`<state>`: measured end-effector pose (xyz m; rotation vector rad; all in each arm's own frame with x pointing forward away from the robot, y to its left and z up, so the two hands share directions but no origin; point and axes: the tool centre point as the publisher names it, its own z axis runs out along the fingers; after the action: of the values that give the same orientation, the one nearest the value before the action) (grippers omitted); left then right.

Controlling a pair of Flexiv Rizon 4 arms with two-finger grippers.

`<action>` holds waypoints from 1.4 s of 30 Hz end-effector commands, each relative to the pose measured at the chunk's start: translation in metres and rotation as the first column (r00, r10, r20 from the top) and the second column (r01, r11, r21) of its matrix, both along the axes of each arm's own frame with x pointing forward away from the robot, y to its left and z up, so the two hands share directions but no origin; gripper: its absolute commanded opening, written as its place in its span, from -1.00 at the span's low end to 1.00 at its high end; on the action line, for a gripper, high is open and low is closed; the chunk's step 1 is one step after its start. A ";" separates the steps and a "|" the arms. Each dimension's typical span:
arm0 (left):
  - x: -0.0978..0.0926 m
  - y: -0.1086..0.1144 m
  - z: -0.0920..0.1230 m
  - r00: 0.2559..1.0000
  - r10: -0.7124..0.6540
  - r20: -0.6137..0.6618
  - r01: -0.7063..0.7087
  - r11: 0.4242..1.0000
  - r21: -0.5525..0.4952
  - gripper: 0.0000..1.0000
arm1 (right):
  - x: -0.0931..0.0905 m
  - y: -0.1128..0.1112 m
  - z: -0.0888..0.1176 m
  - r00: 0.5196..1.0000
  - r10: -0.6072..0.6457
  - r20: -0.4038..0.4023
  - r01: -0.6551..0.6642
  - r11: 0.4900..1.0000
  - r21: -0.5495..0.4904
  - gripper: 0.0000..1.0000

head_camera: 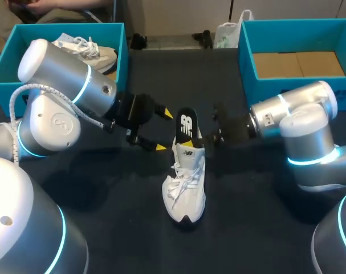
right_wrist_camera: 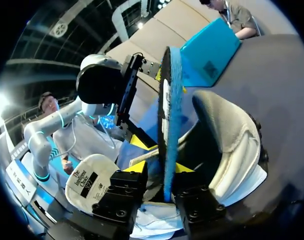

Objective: Take the shoe out of the shoebox, open the shoe tongue, remove and reinsert the insole, then place the shoe into the shoebox

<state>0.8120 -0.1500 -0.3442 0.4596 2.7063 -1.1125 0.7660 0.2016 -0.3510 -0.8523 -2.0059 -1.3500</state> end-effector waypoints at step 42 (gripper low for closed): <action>0.000 -0.001 0.000 1.000 0.001 0.000 -0.001 1.000 0.005 1.00 | -0.003 0.000 -0.006 0.999 0.020 -0.045 -0.022 0.998 -0.058 -1.00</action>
<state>0.8120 -0.1500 -0.3442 0.4596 2.7063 -1.1125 0.7675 0.1988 -0.3536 -0.8706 -2.0224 -1.2557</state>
